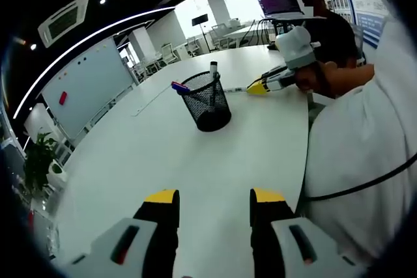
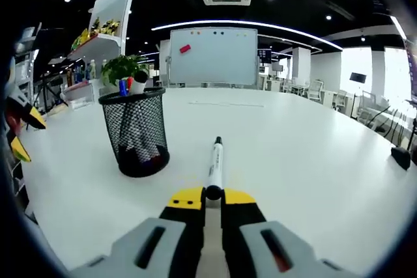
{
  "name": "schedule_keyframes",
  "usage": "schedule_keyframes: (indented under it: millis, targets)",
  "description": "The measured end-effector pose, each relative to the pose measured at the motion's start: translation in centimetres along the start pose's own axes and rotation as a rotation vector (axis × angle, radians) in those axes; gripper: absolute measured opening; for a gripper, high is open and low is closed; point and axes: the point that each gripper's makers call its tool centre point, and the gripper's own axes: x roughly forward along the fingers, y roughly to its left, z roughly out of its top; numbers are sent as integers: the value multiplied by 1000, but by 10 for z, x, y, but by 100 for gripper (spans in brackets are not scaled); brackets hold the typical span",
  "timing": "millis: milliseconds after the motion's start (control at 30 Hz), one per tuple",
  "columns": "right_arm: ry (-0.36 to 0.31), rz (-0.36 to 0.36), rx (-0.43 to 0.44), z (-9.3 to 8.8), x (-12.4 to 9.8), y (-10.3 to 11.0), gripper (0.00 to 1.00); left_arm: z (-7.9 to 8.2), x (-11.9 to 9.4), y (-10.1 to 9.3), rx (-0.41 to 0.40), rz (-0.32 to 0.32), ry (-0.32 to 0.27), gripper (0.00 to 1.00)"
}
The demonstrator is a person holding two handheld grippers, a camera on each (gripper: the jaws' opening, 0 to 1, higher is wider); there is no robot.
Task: Pick up the whiteboard markers from the pen holder and place them facing the whiteboard neatly
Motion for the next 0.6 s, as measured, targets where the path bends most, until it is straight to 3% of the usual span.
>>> schedule_keyframes:
  millis: [600]
  targets:
    - [22, -3, 7, -5, 2, -2, 9, -4, 3, -3, 6, -9, 16, 45]
